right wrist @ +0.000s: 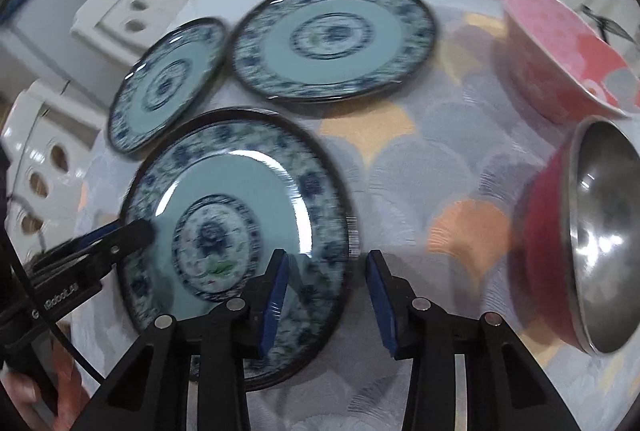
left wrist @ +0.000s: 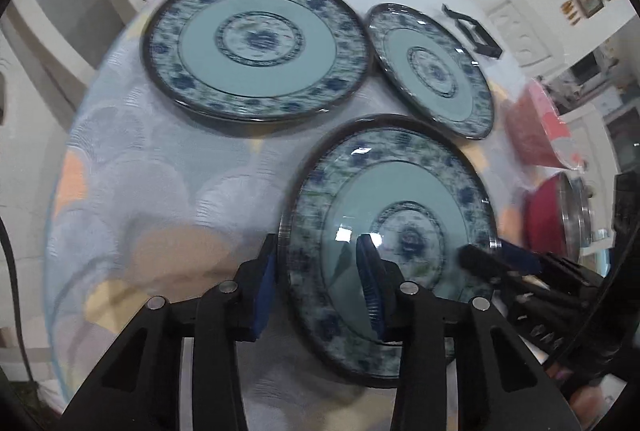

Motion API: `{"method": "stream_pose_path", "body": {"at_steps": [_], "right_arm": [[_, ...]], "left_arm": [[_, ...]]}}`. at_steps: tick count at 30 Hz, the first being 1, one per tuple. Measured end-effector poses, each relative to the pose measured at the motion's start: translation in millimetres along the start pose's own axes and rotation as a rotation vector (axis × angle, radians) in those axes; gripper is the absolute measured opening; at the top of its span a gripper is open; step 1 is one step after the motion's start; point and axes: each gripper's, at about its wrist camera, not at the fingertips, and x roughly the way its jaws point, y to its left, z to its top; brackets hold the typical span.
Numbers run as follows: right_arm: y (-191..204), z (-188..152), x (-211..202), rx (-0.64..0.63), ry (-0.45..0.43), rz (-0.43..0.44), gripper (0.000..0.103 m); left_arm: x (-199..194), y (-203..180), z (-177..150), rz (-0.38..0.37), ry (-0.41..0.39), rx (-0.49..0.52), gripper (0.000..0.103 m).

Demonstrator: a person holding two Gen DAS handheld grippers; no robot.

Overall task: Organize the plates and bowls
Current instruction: 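Lift the blue-and-white plate off the cloth with both grippers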

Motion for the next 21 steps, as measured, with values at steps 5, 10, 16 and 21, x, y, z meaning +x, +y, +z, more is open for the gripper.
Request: {"method": "stream_pose_path", "body": {"at_steps": [5, 10, 16, 21], "right_arm": [[5.8, -1.4, -4.6, -0.027, -0.005, -0.021, 0.04], [11.1, -7.6, -20.7, -0.048, -0.039, -0.036, 0.04], [25.3, -10.8, -53.5, -0.066, -0.097, -0.039, 0.04], [35.9, -16.1, -82.0, -0.075, -0.147, -0.038, 0.04]], "left_arm": [[-4.2, 1.2, -5.0, -0.017, -0.007, -0.021, 0.036], [-24.6, -10.2, -11.6, 0.006, -0.063, 0.022, 0.036], [-56.9, -10.4, -11.5, -0.018, -0.129, 0.012, 0.036], [-86.9, -11.1, -17.8, -0.03, -0.19, 0.012, 0.036]]}}
